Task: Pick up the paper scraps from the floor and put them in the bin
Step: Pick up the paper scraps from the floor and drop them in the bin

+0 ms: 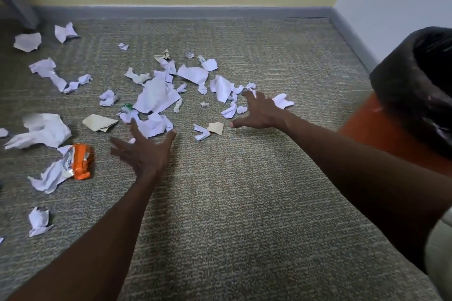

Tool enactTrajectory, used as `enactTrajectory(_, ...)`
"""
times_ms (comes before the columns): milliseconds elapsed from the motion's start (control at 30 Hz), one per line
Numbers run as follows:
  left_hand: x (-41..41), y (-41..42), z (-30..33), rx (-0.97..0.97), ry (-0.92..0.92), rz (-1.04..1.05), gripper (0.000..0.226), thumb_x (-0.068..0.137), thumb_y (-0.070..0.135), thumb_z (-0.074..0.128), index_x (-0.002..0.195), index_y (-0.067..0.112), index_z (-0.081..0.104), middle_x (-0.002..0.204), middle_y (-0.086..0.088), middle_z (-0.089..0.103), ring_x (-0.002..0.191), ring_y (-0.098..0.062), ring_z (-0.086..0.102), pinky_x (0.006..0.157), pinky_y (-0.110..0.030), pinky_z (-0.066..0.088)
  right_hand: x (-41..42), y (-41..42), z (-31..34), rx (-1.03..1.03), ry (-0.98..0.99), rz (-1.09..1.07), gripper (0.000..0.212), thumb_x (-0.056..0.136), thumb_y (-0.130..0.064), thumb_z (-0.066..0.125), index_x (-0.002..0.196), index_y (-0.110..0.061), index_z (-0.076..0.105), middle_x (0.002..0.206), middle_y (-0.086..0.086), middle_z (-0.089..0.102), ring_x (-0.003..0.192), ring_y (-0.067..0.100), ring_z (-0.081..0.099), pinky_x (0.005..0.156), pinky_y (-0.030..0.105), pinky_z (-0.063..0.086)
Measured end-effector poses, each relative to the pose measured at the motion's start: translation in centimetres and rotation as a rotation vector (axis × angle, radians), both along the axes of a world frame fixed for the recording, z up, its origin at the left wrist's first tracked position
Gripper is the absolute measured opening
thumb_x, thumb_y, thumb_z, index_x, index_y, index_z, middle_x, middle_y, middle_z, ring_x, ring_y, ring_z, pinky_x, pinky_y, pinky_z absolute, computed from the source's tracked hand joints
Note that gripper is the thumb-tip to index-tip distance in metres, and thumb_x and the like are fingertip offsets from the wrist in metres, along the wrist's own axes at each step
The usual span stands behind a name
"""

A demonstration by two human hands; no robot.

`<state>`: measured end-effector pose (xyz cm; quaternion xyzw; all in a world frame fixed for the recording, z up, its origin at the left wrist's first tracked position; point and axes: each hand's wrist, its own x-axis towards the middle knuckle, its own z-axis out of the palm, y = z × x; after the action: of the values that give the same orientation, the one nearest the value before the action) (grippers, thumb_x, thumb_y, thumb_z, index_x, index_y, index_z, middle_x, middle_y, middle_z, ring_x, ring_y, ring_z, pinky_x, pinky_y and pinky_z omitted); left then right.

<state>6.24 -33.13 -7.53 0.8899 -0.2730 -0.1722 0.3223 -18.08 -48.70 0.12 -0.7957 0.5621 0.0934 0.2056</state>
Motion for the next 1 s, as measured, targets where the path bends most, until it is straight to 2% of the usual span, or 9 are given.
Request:
enactTrajectory(200,-0.5,-1.7,-1.9,0.085,-0.190,-0.103,0.093,0.068,0.083,0.059,0.144,0.034,0.038,0.159,-0.025,0.009,0.144,-0.056,0.002,0.115,-0.067,0.004,1.7,0.1,-4.1,0.107,-0.072,-0.030,0.127,0.060,-0.087,0.062,0.155,-0.031,-0.002,0.163,0.015,-0.008,0.148,0.046,0.000,0.116,0.061,0.017)
enactTrajectory(300,-0.8,-1.8,-2.6,0.048,-0.302,-0.119,0.081,0.072,0.082,0.055,0.131,0.026,0.051,0.156,-0.022,0.021,0.144,-0.050,0.013,0.117,-0.061,0.012,3.9,1.5,-6.0,0.064,-0.099,-0.020,0.124,0.060,-0.095,0.047,0.154,-0.032,-0.001,0.163,0.014,-0.008,0.147,0.046,-0.006,0.114,0.067,0.007)
enactTrajectory(433,-1.2,-2.7,-3.1,-0.024,-0.405,-0.203,0.082,0.073,0.081,0.053,0.127,0.019,0.049,0.149,-0.019,0.028,0.139,-0.040,0.025,0.116,-0.053,0.023,6.4,4.3,-8.2,-0.127,-0.192,-0.015,0.112,0.071,-0.090,0.043,0.154,-0.021,0.011,0.162,0.016,0.001,0.147,0.046,-0.005,0.116,0.065,0.002)
enactTrajectory(533,-1.6,-3.8,-3.1,-0.056,-0.348,-0.230,0.078,0.075,0.074,0.057,0.134,0.025,0.043,0.150,-0.019,0.026,0.139,-0.038,0.023,0.116,-0.051,0.025,6.8,5.6,-9.5,-0.255,-0.269,0.059,0.091,0.082,-0.073,0.050,0.146,-0.013,0.027,0.155,0.019,0.019,0.143,0.044,0.013,0.116,0.059,0.020)
enactTrajectory(633,-1.8,-4.7,-3.2,-0.076,-0.428,-0.378,0.066,0.087,0.061,0.053,0.142,0.028,0.039,0.149,-0.020,0.027,0.138,-0.038,0.025,0.117,-0.049,0.024,7.2,6.5,-9.8,-0.377,-0.346,0.138,0.059,0.091,-0.051,0.051,0.132,-0.010,0.042,0.140,0.017,0.037,0.125,0.035,0.035,0.105,0.049,0.038)
enactTrajectory(733,-1.3,-5.0,-3.4,-0.087,-0.532,-0.530,0.046,0.096,0.051,0.046,0.133,0.024,0.050,0.137,-0.016,0.042,0.124,-0.039,0.039,0.105,-0.047,0.033,7.2,7.0,-9.8,-0.515,-0.265,0.275,0.038,0.096,-0.033,0.033,0.121,-0.009,0.050,0.123,0.014,0.048,0.104,0.030,0.044,0.091,0.045,0.043)
enactTrajectory(833,-0.7,-5.0,-3.3,-0.078,-0.585,-0.653,0.037,0.100,0.042,0.038,0.122,0.016,0.053,0.121,-0.016,0.051,0.104,-0.037,0.047,0.087,-0.046,0.038,6.7,7.7,-9.6,-0.578,-0.275,0.317,0.020,0.098,-0.015,0.038,0.110,-0.010,0.053,0.112,0.014,0.051,0.092,0.026,0.044,0.077,0.036,0.042)
enactTrajectory(933,-1.3,-4.0,-2.7,-0.276,-0.655,-0.778,0.015,0.098,0.016,0.052,0.108,0.005,0.050,0.100,-0.023,0.053,0.087,-0.036,0.047,0.074,-0.048,0.040,6.7,8.2,-9.2,-0.529,-0.251,0.372,0.026,0.095,0.000,0.029,0.107,-0.009,0.051,0.110,0.016,0.047,0.089,0.027,0.042,0.078,0.040,0.043)
enactTrajectory(1000,-2.4,-2.7,-1.7,-0.370,-0.636,-0.771,0.019,0.091,0.002,0.062,0.101,0.005,0.046,0.089,-0.024,0.052,0.079,-0.034,0.045,0.067,-0.046,0.041,6.9,8.0,-8.5,-0.386,-0.297,0.322,0.021,0.096,0.001,0.033,0.107,-0.004,0.050,0.109,0.019,0.047,0.092,0.030,0.044,0.082,0.045,0.044)
